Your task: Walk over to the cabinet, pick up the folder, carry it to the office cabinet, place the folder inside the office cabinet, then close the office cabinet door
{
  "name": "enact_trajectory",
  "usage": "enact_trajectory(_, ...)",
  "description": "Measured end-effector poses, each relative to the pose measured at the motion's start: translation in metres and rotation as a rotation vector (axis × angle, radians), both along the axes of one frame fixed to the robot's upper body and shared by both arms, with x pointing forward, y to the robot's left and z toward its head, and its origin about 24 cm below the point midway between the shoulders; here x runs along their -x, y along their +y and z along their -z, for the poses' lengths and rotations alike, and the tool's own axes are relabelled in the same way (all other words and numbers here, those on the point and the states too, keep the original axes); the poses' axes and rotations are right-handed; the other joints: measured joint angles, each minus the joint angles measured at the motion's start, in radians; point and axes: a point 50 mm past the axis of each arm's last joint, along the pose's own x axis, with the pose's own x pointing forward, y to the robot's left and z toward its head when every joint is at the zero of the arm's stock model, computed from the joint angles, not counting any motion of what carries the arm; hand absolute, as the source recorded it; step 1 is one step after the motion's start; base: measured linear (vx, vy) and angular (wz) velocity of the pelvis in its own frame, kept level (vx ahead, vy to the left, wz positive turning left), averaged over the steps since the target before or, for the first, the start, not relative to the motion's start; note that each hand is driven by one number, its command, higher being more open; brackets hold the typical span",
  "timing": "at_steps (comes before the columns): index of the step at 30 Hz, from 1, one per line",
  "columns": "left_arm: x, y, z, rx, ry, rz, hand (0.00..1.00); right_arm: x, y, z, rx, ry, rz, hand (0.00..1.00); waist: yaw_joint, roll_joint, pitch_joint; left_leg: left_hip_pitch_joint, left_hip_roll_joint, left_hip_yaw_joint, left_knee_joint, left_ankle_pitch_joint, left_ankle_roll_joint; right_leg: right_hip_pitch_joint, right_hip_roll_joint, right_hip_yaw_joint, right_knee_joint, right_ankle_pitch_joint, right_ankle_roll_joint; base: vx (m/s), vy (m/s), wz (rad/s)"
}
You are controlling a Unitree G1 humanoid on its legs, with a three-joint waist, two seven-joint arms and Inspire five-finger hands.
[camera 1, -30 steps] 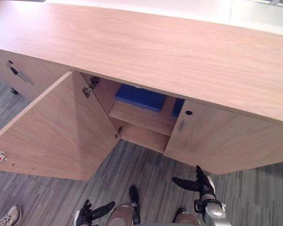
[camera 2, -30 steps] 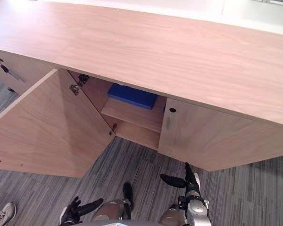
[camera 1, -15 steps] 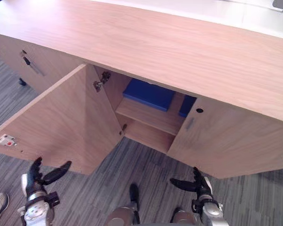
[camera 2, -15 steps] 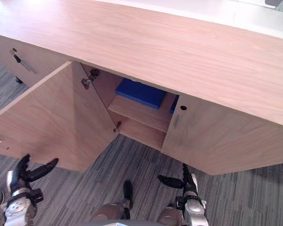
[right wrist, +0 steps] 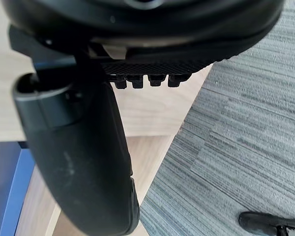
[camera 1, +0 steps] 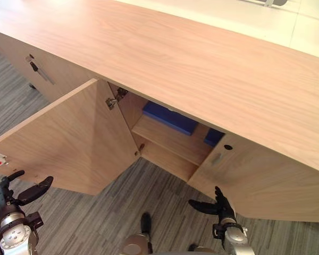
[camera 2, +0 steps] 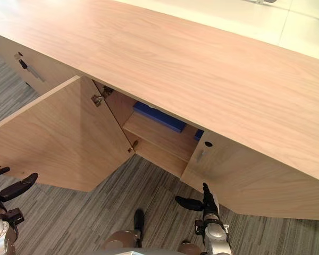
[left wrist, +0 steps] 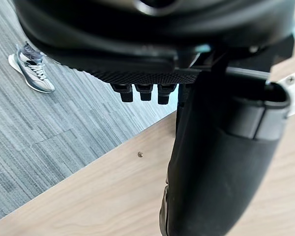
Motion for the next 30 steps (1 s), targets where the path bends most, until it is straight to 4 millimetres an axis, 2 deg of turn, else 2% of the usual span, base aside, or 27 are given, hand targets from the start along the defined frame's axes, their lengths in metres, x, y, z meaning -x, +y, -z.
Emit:
enact_trajectory(6, 0.002, 0.001, 0.003, 0.002, 0.012, -0.013, 1.0, 0.007, 0.003, 0.006, -0.002, 0.039, -0.017, 1.0, -0.001, 0.002, -0.007, 0.0, 0.01, 0.003, -0.006, 0.002, -0.017, -0.008, 0.01, 0.021, 0.0, 0.0, 0.0, -0.08, -0.019, -0.09)
enact_trajectory(10, 0.011, -0.003, 0.018, 0.055, 0.031, -0.056, 1.0, 0.017, 0.006, 0.011, -0.003, 0.072, -0.031, 1.0, -0.002, 0.002, -0.007, -0.002, 0.007, 0.005, -0.007, 0.0, -0.034, -0.009, 0.005, 0.022, -0.008, -0.006, -0.008, -0.15, 0.006, -0.07)
enact_trajectory(14, 0.036, -0.005, 0.038, 0.148, 0.039, -0.181, 1.0, 0.032, 0.005, 0.017, -0.008, 0.119, -0.027, 1.0, -0.005, 0.0, -0.013, -0.012, -0.011, -0.018, -0.007, 0.006, -0.039, -0.004, -0.004, 0.012, -0.022, -0.05, -0.006, -0.13, 0.002, 0.13)
enact_trajectory(17, 0.061, 0.003, 0.038, 0.16, 0.031, -0.272, 1.0, 0.045, 0.005, 0.021, -0.006, 0.155, -0.039, 1.0, -0.002, -0.005, -0.029, -0.022, -0.01, -0.037, -0.007, 0.007, -0.041, -0.001, -0.002, -0.005, -0.024, -0.064, -0.003, -0.04, -0.023, 0.22)
enact_trajectory(20, 0.077, 0.006, 0.04, 0.184, -0.001, -0.357, 1.0, 0.046, 0.004, 0.021, -0.001, 0.158, -0.037, 1.0, 0.002, -0.011, -0.036, -0.029, -0.019, -0.055, -0.007, 0.007, -0.04, 0.003, -0.006, -0.021, -0.024, -0.072, -0.006, 0.05, -0.028, 0.2)
enact_trajectory(24, 0.069, 0.008, 0.029, 0.149, -0.047, -0.346, 1.0, 0.046, 0.006, 0.021, -0.003, 0.158, -0.043, 1.0, 0.01, -0.023, -0.045, -0.03, -0.04, -0.087, -0.006, 0.009, -0.036, 0.026, -0.017, -0.049, -0.03, -0.066, 0.003, 0.12, -0.028, 0.29)
enact_trajectory(27, 0.049, 0.014, 0.006, 0.075, -0.108, -0.277, 1.0, 0.037, 0.006, 0.018, -0.001, 0.131, -0.052, 1.0, 0.018, -0.026, -0.049, -0.029, -0.043, -0.098, 0.0, 0.008, -0.035, 0.032, -0.014, -0.038, -0.027, -0.064, 0.004, 0.13, -0.046, 0.15)
enact_trajectory(29, 0.024, 0.016, -0.012, 0.006, -0.123, -0.167, 1.0, 0.033, 0.009, 0.017, 0.0, 0.119, -0.069, 1.0, 0.017, -0.025, -0.049, -0.018, -0.026, -0.1, 0.0, 0.008, -0.035, 0.028, -0.002, -0.026, 0.01, -0.061, -0.001, 0.07, -0.056, 0.12)
enact_trajectory(30, 0.019, 0.015, -0.015, -0.008, -0.126, -0.14, 1.0, 0.032, 0.01, 0.017, -0.001, 0.119, -0.075, 1.0, 0.017, -0.025, -0.049, -0.014, -0.02, -0.1, 0.0, 0.008, -0.035, 0.026, 0.003, -0.022, 0.02, -0.057, -0.006, 0.04, -0.05, -0.01)
